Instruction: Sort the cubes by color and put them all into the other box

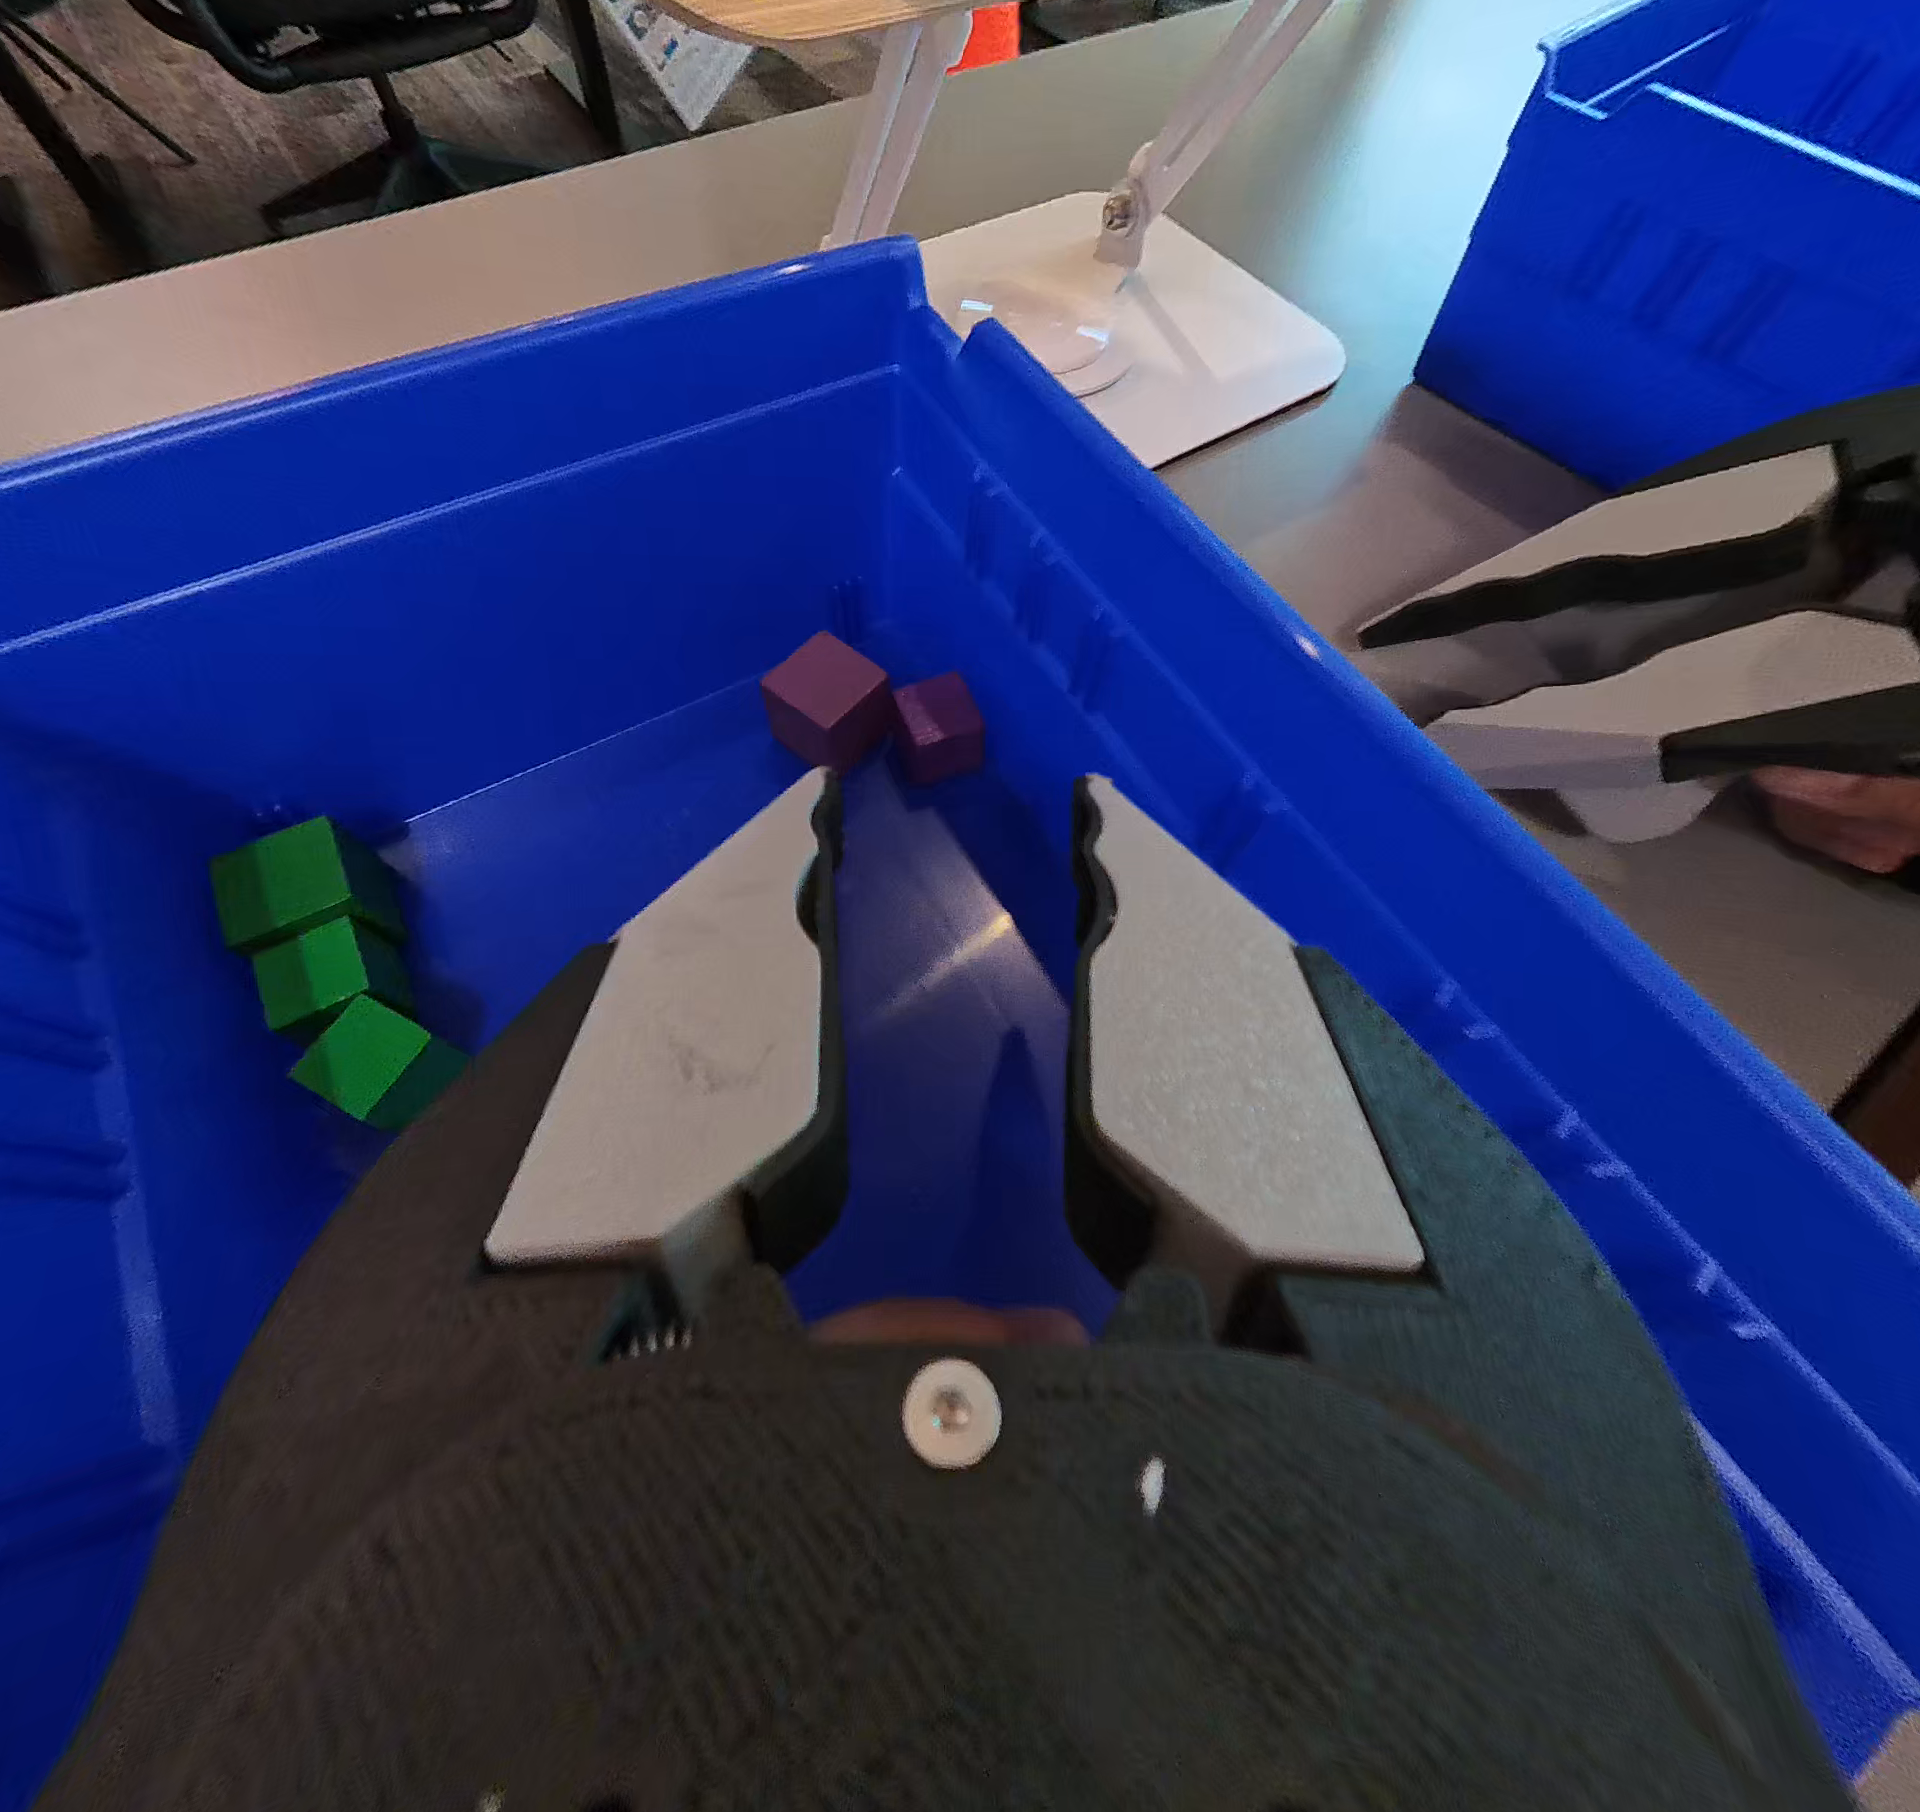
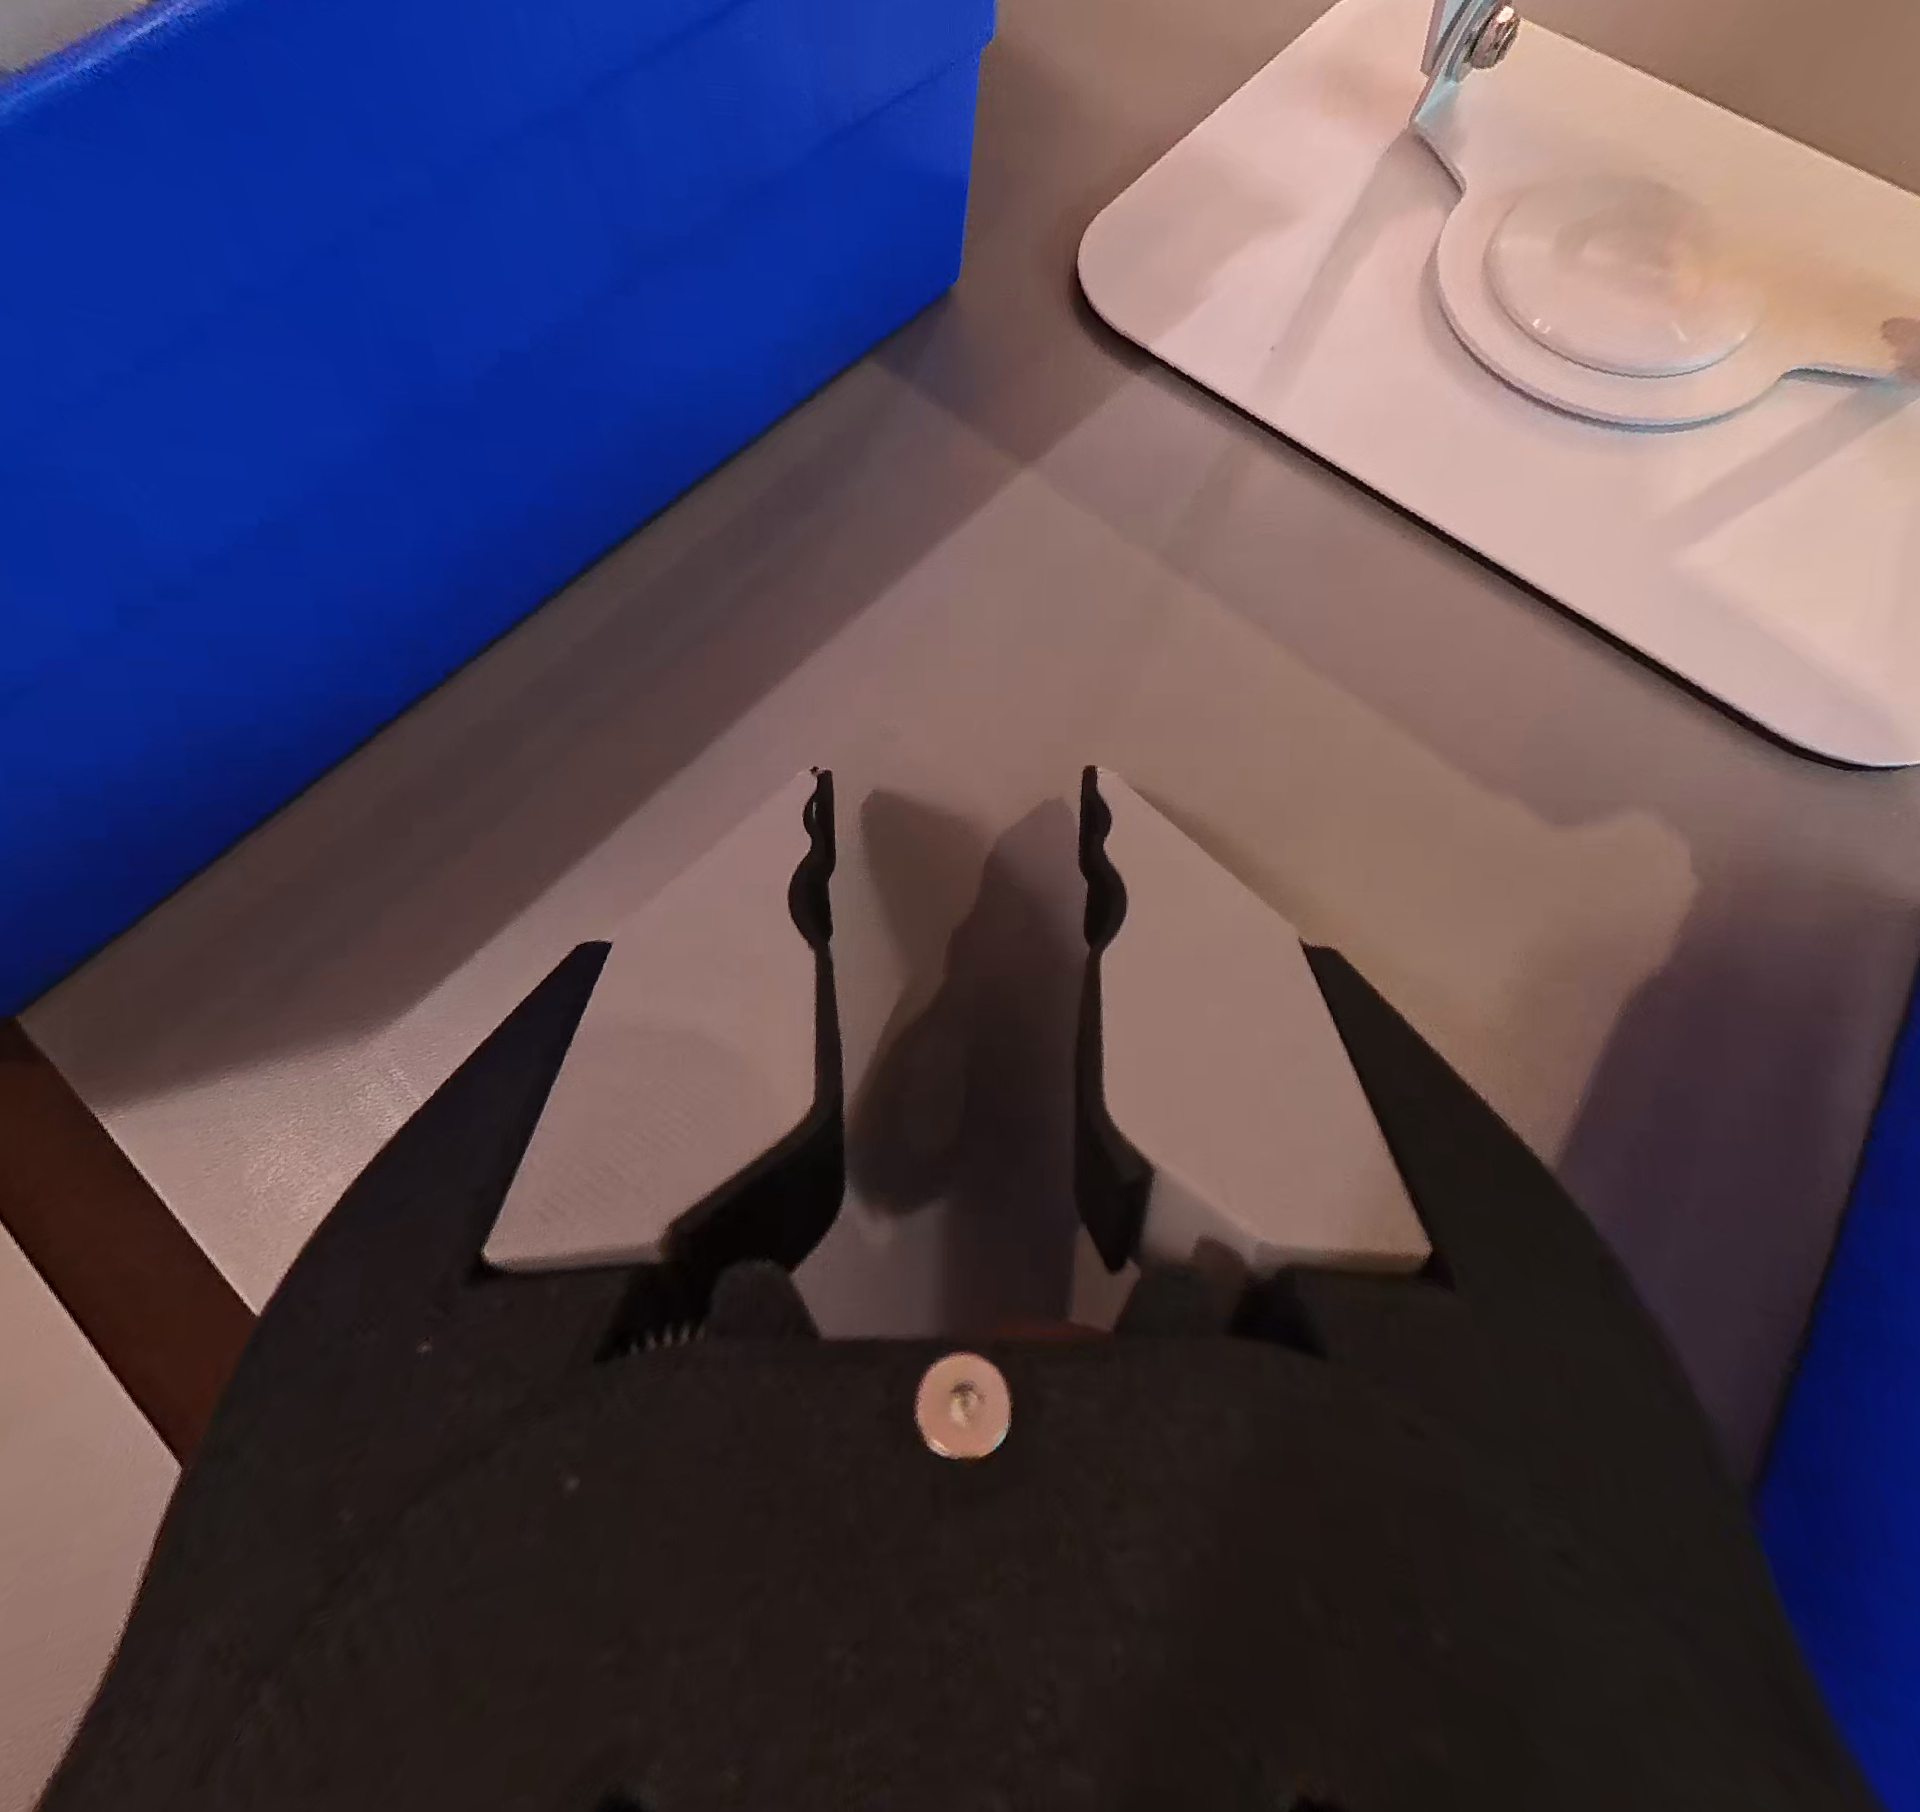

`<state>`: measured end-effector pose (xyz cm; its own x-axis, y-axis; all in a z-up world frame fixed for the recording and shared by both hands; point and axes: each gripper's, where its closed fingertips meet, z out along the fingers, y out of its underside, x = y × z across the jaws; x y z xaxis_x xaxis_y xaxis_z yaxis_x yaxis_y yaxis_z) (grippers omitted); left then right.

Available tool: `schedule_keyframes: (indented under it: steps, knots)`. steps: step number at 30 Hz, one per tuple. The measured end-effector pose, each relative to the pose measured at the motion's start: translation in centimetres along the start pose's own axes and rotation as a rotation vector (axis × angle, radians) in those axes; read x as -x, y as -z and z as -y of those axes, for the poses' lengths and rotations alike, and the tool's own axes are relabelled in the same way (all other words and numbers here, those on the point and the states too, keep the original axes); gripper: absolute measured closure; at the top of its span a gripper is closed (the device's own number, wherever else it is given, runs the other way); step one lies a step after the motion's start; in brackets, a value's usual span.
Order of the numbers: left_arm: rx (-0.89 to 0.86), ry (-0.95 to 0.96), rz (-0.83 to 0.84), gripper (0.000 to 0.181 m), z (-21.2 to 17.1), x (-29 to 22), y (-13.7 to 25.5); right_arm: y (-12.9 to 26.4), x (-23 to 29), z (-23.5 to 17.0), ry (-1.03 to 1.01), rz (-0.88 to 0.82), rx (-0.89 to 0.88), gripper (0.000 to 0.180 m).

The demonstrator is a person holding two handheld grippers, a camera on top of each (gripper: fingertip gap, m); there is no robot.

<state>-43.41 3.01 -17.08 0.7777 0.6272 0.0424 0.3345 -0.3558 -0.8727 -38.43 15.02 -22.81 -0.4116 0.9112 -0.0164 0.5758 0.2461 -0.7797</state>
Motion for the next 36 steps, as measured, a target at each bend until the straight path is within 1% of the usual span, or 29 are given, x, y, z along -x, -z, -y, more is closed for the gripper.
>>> schedule_keyframes:
  steps: [4,8,14,17,20,25,27,29,30,31,32,34,36]
  knots:
    - [0.008,-0.025,0.044,0.137,0.4,0.3,0.2,0.1,-0.1,0.1,-0.028,0.015,-0.012,0.134]
    - [0.03,-0.025,0.044,0.136,1.3,0.3,0.3,0.0,0.0,0.0,-0.03,0.021,-0.005,0.132]
    - [0.149,-0.016,0.089,0.136,1.8,1.3,-0.9,-0.1,0.2,-0.1,-0.01,0.019,0.007,0.131]
    - [0.185,0.02,0.11,0.135,1.9,2.0,-2.2,-0.1,0.2,-0.1,-0.018,0.026,0.005,0.131]
    - [0.23,0.078,0.12,0.135,1.2,2.5,-4.1,-0.1,0.2,-0.1,-0.027,0.033,0.006,0.13]
    - [0.317,0.076,0.163,0.135,-0.9,4.0,-6.9,-0.1,0.2,-0.2,-0.02,0.034,0.009,0.13]
    - [0.304,0.066,0.181,0.135,-0.7,4.5,-7.4,-0.2,0.3,-0.2,-0.016,0.035,0.013,0.13]
    - [0.353,0.041,0.188,0.138,-1.6,4.9,-7.9,-0.2,0.4,-0.3,-0.012,0.036,0.018,0.13]
    - [0.389,0.023,0.179,0.145,-2.3,4.8,-8.2,-0.2,0.4,-0.3,-0.01,0.037,0.018,0.13]
    - [0.365,0.017,0.168,0.15,-2.1,4.7,-8.4,-0.2,0.5,-0.3,-0.01,0.037,0.017,0.13]
    - [0.383,0.019,0.167,0.153,-2.4,4.7,-8.3,-0.2,0.5,-0.3,-0.01,0.038,0.015,0.13]
    - [0.405,0.034,0.154,0.153,-2.5,4.6,-7.9,-0.2,0.5,-0.2,-0.013,0.04,0.01,0.131]
    - [0.383,0.041,0.119,0.153,-2.1,3.9,-7.3,-0.1,0.6,-0.2,-0.016,0.045,0.006,0.131]
